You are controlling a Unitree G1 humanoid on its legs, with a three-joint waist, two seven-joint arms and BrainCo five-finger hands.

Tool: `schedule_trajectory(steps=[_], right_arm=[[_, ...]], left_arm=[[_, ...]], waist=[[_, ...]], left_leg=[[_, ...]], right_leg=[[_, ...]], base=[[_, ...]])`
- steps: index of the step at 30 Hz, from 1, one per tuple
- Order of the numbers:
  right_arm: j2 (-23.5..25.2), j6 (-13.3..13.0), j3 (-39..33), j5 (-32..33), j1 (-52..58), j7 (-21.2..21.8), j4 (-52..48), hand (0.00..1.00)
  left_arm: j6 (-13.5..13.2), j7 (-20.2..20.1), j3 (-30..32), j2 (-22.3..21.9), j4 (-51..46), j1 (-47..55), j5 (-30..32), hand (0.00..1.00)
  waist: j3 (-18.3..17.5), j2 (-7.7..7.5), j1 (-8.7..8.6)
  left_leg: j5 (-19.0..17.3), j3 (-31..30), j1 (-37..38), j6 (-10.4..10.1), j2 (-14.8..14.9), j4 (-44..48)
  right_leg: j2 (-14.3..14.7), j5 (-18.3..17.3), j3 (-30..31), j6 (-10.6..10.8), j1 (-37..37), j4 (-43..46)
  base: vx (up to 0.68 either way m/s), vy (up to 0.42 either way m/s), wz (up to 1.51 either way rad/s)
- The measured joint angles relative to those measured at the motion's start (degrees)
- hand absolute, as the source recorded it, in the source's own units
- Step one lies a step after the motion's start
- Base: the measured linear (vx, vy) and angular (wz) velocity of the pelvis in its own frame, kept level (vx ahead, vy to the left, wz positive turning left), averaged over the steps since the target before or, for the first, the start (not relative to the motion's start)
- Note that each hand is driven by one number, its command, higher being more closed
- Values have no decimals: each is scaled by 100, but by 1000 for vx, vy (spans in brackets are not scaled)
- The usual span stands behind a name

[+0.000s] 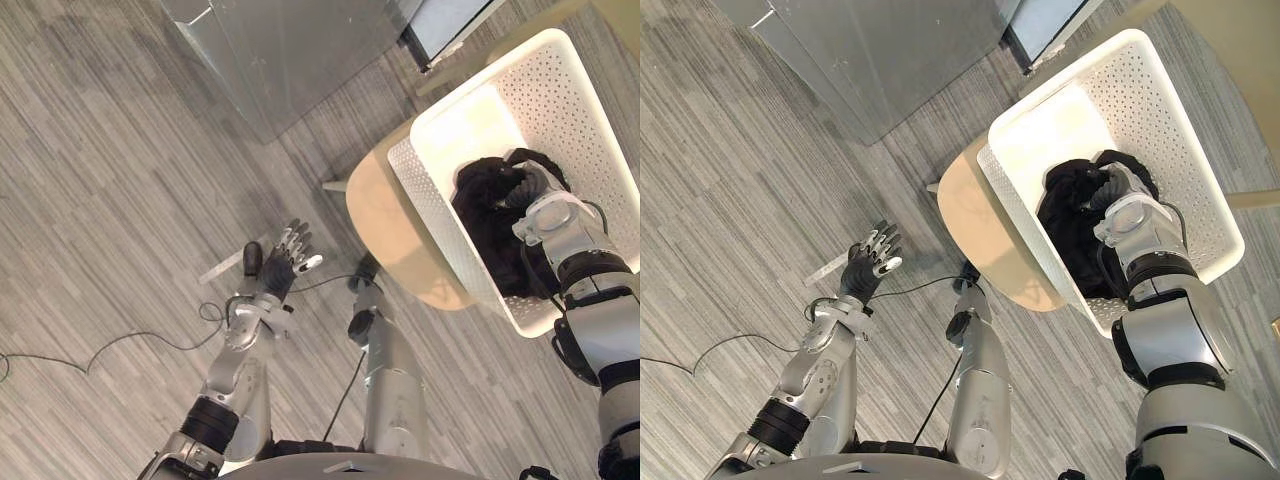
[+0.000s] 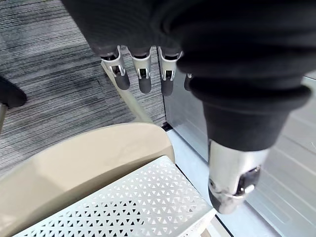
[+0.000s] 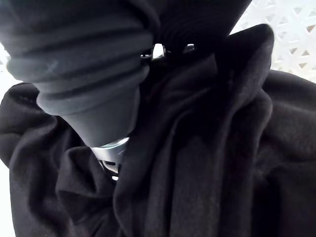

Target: Pick up the laundry basket with both hands and put the clothes into the washing machine.

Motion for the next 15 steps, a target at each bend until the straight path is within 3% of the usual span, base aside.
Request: schedule_trajectory(steps=[11, 15], right_arm=[[688, 141, -1142, 1364, 420, -245, -354, 100], [992, 218, -1680, 1855, 761, -306, -1014, 100]], left_arm=[[1, 149, 136, -176, -103, -60, -215, 0], [-1, 158, 143, -156, -183, -75, -215, 0]], waist=[[-28, 4, 26], [-51, 0, -12]], left_leg=[[-51, 153, 477, -40, 188, 82], [-48, 167, 797, -43, 196, -17]], right_leg=[[190, -72, 62, -97, 398, 22], [231, -64, 69, -90, 708, -84]], base=[[15, -17, -8], [0, 0, 0]])
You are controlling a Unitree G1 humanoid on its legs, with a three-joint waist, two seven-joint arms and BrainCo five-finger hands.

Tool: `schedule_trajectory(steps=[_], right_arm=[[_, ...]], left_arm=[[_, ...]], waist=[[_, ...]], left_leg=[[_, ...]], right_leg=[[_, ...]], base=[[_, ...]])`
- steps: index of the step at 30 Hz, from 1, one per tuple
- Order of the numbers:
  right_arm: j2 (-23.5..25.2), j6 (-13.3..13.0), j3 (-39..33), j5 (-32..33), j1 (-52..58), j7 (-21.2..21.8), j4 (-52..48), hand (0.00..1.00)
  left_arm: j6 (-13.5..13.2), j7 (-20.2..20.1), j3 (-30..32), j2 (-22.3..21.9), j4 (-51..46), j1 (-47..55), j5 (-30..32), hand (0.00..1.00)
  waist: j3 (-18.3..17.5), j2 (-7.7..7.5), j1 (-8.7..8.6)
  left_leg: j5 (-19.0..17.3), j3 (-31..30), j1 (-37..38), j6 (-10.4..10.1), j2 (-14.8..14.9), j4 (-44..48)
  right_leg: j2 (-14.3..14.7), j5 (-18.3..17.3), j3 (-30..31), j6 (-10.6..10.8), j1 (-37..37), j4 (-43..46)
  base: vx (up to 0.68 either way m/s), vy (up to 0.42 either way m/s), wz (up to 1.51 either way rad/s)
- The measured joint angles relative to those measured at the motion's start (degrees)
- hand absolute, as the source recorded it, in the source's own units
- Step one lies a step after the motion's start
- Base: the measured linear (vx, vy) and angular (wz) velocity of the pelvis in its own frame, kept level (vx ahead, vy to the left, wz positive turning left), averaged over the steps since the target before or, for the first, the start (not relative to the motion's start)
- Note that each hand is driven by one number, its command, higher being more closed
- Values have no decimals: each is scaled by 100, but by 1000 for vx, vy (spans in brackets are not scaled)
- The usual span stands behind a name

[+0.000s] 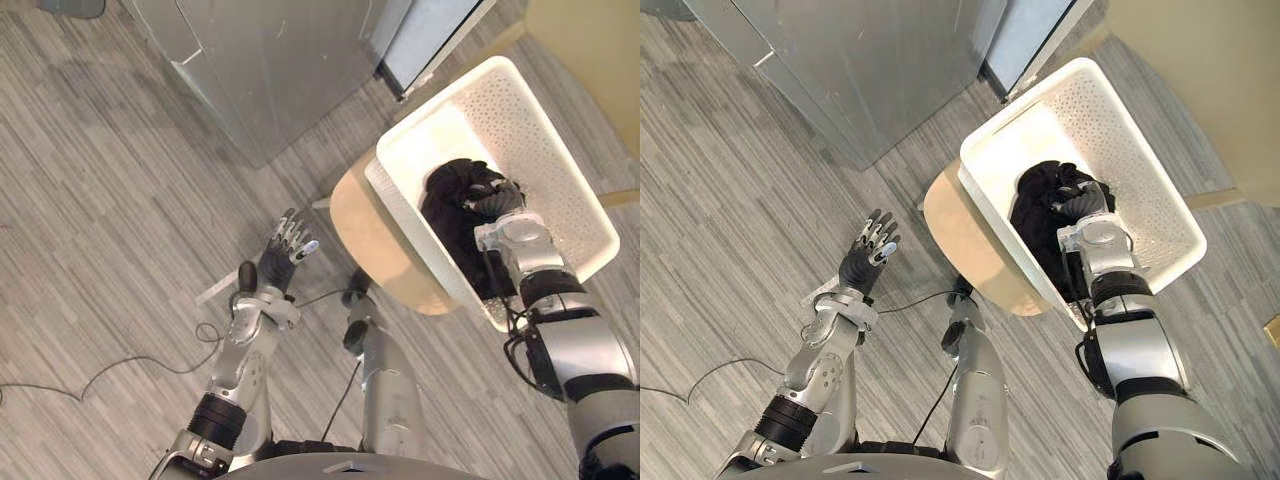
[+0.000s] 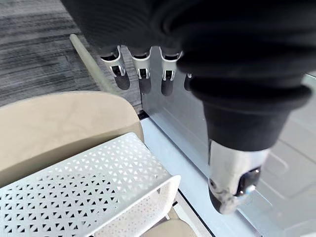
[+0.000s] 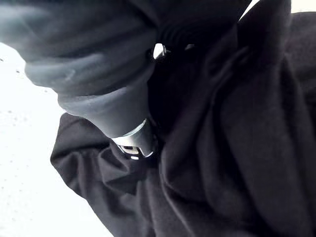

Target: Pick up the laundry basket with both hands and put the clothes into the washing machine.

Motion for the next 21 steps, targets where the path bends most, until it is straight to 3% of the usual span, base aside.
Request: schedule_trajectory(steps=[8, 14, 21], right_arm=[[180, -78, -803, 80, 261, -311, -1331, 100], [181, -138, -1039, 74, 668, -341, -1990, 100], [625, -175, -1261, 13, 2079, -284, -4075, 100]], left_arm=[[1, 68, 4, 547, 9, 49, 43, 0], [-1, 17, -35, 879, 2, 398, 330, 0], [23, -238, -133, 1193, -516, 966, 566, 0]], waist=[[-63, -22, -59], [-517, -47, -186], [-1241, -161, -361]], left_leg=[[-2, 87, 612, 11, -52, -172], [-125, 180, 1012, 7, -82, -178], [-518, 523, 1682, 56, -72, -200]], right_leg=[[87, 179, 155, 71, 601, -414], [94, 181, 267, 149, 984, -557], [117, 79, 586, 322, 1485, -737]], base=[[3, -3, -6], [43, 29, -7], [79, 60, -23]])
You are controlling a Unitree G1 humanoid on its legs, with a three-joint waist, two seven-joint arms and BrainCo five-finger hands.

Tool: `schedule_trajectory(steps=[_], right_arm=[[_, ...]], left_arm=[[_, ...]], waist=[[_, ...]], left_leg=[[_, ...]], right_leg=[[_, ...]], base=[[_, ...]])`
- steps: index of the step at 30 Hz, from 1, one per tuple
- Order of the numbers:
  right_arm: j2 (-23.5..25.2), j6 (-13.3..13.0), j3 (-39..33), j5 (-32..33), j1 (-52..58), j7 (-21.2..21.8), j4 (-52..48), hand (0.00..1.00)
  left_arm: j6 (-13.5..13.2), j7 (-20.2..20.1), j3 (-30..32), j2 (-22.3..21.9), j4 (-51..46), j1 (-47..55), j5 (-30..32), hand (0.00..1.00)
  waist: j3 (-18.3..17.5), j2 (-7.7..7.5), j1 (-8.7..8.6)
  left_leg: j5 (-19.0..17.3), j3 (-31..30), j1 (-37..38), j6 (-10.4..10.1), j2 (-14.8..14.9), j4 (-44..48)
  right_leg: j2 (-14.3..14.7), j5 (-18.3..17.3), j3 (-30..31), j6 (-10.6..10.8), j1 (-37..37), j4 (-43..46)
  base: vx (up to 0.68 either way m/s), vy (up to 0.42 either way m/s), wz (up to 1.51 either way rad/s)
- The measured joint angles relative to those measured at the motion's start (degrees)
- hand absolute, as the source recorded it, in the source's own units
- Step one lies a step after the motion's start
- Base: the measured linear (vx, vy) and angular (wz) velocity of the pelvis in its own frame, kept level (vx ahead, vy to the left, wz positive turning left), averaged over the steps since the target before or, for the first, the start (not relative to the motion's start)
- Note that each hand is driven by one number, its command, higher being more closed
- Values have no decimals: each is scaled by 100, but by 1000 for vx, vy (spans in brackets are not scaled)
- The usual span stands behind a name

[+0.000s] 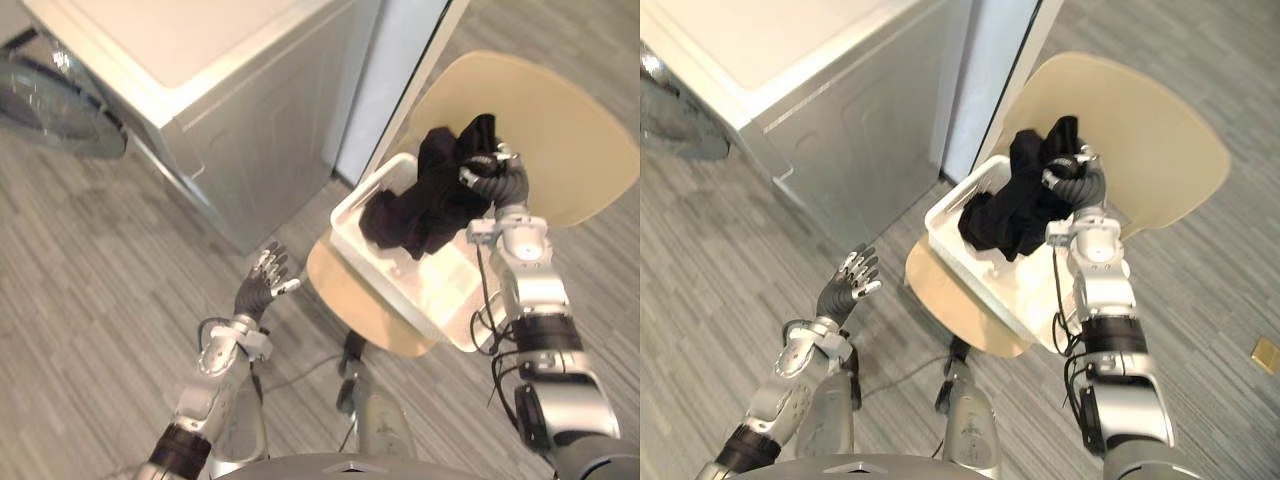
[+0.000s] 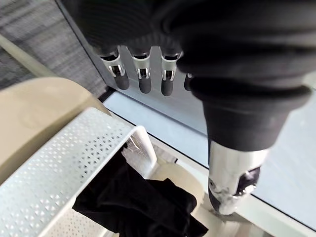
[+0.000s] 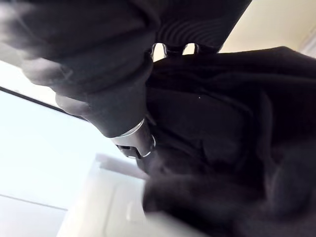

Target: Pick up the laundry basket with both hands and put the clothes into the washing machine.

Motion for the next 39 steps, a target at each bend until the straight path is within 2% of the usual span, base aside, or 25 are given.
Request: schedule_trajectory(steps=[4, 8, 11, 13, 15, 21, 24, 26, 31, 35, 39], right_arm=[[276, -28, -161, 8, 784, 224, -1194, 100], [356, -237, -159, 98, 1194, 552, -2259, 100], [346, -357, -158, 327, 1407, 779, -2838, 100], [342, -481, -147, 660, 1648, 970, -3267, 100], [337, -576, -142, 944, 1702, 1013, -3425, 100], [320, -703, -108, 1647, 1853, 1214, -3723, 100], [321, -702, -45, 1657, 1844, 1209, -3723, 100], [330, -702, 145, 1654, 1793, 1203, -3728, 100], [371, -702, 358, 1654, 1541, 1079, -3900, 100], [688, -704, 612, 1648, 1150, 935, -3901, 100], [1050, -703, 854, 1647, 1035, 790, -3901, 100]], left_arm=[[-25, -105, 107, 184, -406, -112, 464, 0], [-31, -100, 82, 456, -391, -584, 1740, 0], [-49, -93, -83, 638, -319, -1081, 2691, 0], [-195, -84, -340, 826, -67, -1460, 3457, 0], [-219, -103, -414, 894, 112, -1579, 3770, 0], [-210, -285, -643, 934, 352, -1580, 3834, 0], [-174, -309, -681, 765, 600, -1671, 3834, 0], [-39, -289, -687, 518, 1032, -1871, 3835, 0], [252, -26, -643, -42, 1878, -2305, 3710, 0], [494, 361, -562, -426, 2347, -2655, 3684, 0], [540, 437, -798, -681, 2390, -2880, 2861, 0]], waist=[[-415, -57, -116], [-773, -83, -244], [-822, -87, -317], [-1023, -94, -380], [-1080, -108, -475], [-1235, -143, -525], [-1333, -142, -513], [-1386, -152, -509], [-1441, -150, -526], [-1445, -150, -525], [-1464, -154, -485]], left_leg=[[-61, 125, 428, -39, -15, -180], [-53, 327, 806, -53, -27, -411], [-56, 395, 1122, -59, -32, -559], [-56, 450, 1224, -60, -50, -661], [-59, 494, 1340, -63, -56, -724], [-60, 605, 1490, -72, -58, -795], [-58, 602, 1490, -74, -59, -795], [-57, 595, 1485, -74, -59, -796], [-52, 580, 1480, -79, -59, -805], [-23, 550, 1511, -83, -62, -852], [60, 519, 1600, -82, -95, -1023]], right_leg=[[-3, -36, 63, 42, 294, -84], [11, -35, 187, 45, 453, -158], [32, -36, 283, 45, 675, -214], [33, -36, 324, 46, 724, -250], [36, -41, 356, 50, 809, -283], [56, -92, 485, 66, 841, -293], [57, -88, 485, 67, 842, -294], [55, -87, 483, 67, 844, -294], [55, -78, 466, 66, 845, -293], [55, -59, 435, 60, 887, -293], [40, -68, 386, 62, 936, -296]], base=[[101, 49, -13], [100, 30, -19], [50, 17, -14], [28, 13, -11], [3, 7, -13], [-12, -2, -8], [0, 0, 0], [0, 0, 0], [0, 0, 0], [-6, -6, 4], [-6, -7, 6]])
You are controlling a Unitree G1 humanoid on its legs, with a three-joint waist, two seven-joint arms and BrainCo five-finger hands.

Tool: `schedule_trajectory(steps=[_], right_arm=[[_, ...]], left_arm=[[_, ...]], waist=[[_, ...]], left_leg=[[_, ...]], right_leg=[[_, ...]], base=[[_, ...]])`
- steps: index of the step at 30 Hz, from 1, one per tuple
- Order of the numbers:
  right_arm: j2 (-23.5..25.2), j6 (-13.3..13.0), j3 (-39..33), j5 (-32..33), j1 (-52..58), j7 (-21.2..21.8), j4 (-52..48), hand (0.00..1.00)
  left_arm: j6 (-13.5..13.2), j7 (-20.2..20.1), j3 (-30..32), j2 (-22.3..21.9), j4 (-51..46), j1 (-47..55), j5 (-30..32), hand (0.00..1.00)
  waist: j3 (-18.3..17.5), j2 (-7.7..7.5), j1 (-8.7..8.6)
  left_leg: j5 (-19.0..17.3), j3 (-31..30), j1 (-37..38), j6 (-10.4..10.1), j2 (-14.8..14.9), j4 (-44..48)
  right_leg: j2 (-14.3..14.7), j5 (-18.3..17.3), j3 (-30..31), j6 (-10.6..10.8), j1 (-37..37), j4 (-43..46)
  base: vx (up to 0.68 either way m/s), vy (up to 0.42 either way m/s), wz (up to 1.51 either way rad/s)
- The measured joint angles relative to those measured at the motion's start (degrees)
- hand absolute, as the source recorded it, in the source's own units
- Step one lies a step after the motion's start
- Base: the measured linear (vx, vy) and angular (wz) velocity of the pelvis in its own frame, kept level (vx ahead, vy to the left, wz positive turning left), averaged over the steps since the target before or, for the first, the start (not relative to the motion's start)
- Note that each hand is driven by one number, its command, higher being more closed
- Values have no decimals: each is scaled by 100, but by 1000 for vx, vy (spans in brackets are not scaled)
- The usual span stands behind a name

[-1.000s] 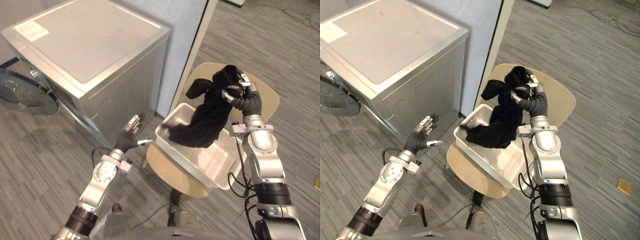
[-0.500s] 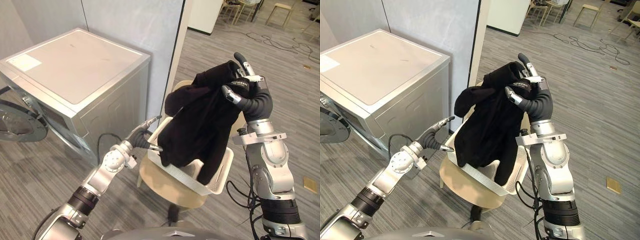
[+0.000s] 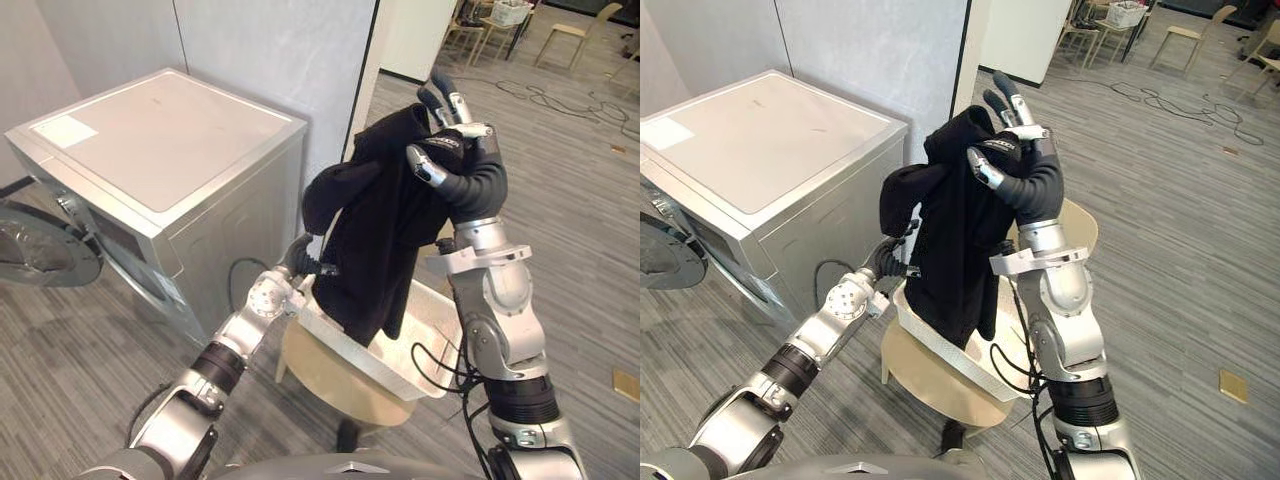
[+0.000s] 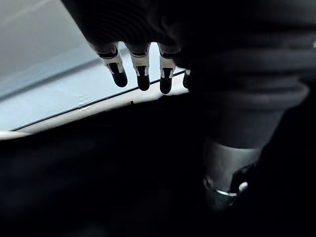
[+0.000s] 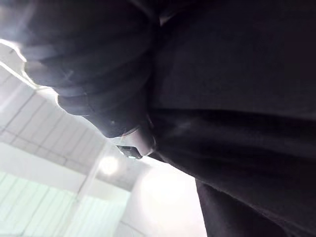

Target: Pick up the laundry basket with both hands and put the clothes into the washing machine.

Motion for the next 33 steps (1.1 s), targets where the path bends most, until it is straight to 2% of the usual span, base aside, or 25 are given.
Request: schedule_trajectory(steps=[5, 6, 7, 9, 11, 13, 21, 28, 29, 33], right_arm=[[396, 5, 191, -2, -251, -345, 11, 100], [451, 4, 216, -1, -278, -403, 13, 100], [450, 4, 294, -1, -308, -492, 19, 100], [462, -6, 373, -2, -314, -590, 32, 100], [563, -25, 402, -20, -314, -603, 136, 100], [663, -43, 416, -73, -310, -617, 281, 100], [690, -50, 634, -290, -299, -633, 460, 100], [860, -63, 646, -362, -153, -727, 468, 100], [860, -62, 705, -405, -96, -727, 490, 0], [867, -62, 820, -549, -98, -735, 551, 0]], left_arm=[[66, -137, -720, -299, 166, -316, -1685, 0], [65, -137, -775, -377, 165, -318, -2055, 100], [65, -133, -807, -405, 162, -319, -2541, 100], [52, -106, -839, -405, 140, -336, -3074, 100], [47, -78, -840, -398, 78, -336, -3564, 100], [40, -27, -836, -382, -72, -336, -3776, 100], [-175, 139, -598, -366, -540, -334, -3876, 100], [-245, 337, -119, -366, -720, -239, -3981, 100], [-313, 373, -39, -373, -773, -209, -3988, 100], [-341, 427, 127, -377, -798, -194, -4000, 100]], waist=[[-28, -1, -10], [-34, -1, -14], [-39, 5, -16], [-42, 6, -33], [-42, 5, -31], [-43, 4, -23], [-69, -2, -9], [-70, -3, -6], [-71, -5, 0], [-71, -5, -3]], left_leg=[[175, -8, 106, 12, -78, -276], [198, 0, 144, 9, -80, -319], [228, 22, 192, 7, -87, -385], [230, 34, 202, 6, -86, -386], [230, 61, 231, 6, -86, -389], [233, 98, 268, 3, -89, -412], [288, 169, 388, -2, -105, -581], [324, 167, 483, 4, -118, -706], [339, 169, 485, 7, -122, -753], [358, 165, 500, 3, -123, -783]], right_leg=[[-46, -10, -29, 14, 0, 2], [-45, -10, -33, 14, -1, 2], [-43, -11, -24, 14, 1, 2], [-39, -10, -5, 14, 1, 3], [-35, -10, 33, 14, 1, 11], [-33, -10, 65, 14, 3, 18], [-24, -14, 82, 19, 7, 17], [-23, -39, 72, 41, 78, 13], [-23, -48, 72, 47, 79, 13], [-19, -52, 76, 51, 77, 6]], base=[[-9, -3, 4], [-9, -14, -3], [-8, -16, -4], [-15, -11, -5], [-22, -9, -7], [-25, -12, -9], [-8, -8, -4], [0, 0, 0], [0, 0, 0], [0, 0, 0]])
